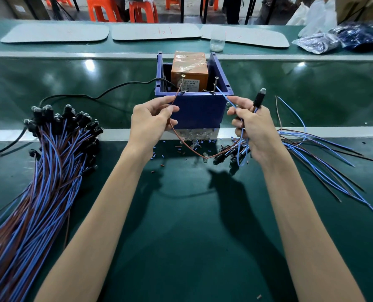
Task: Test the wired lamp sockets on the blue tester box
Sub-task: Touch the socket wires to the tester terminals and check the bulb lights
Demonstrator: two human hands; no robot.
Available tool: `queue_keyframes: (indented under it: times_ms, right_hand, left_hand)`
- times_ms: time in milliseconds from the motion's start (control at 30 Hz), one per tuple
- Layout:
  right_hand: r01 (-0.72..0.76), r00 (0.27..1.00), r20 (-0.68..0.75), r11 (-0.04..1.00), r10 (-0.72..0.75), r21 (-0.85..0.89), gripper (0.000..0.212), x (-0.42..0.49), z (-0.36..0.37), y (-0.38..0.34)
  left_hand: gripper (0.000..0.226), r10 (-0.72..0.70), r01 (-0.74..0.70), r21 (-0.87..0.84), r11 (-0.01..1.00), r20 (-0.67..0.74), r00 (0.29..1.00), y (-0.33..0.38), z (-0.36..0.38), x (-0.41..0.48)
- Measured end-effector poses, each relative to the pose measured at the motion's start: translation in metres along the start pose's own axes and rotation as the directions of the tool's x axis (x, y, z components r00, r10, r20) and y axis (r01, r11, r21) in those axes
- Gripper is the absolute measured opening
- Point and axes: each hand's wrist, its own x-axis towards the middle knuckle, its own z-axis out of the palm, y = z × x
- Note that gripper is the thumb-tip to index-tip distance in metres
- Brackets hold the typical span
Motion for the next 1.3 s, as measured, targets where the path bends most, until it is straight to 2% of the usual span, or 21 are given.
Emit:
queue_keyframes:
  times_ms: [367,1300]
  right_hand:
    - [-0.035,0.999,0.043,0.997,0.032,0.061,0.037,0.0033,-0.0041,0.0003]
    - [-0.024,0.999,0.036,0.999,0.022,0.032,0.038,0.0006,-0.0044,-0.0024]
  left_hand:
    - [0.026,-0.013,0.013,0.018,1.000,0.005,1.000,0.0019,-0.0012,-0.0001]
    - [0.028,-0.010,0.008,0.044,0.999,0.028,1.000,0.0037,-0.0025,-0.0004]
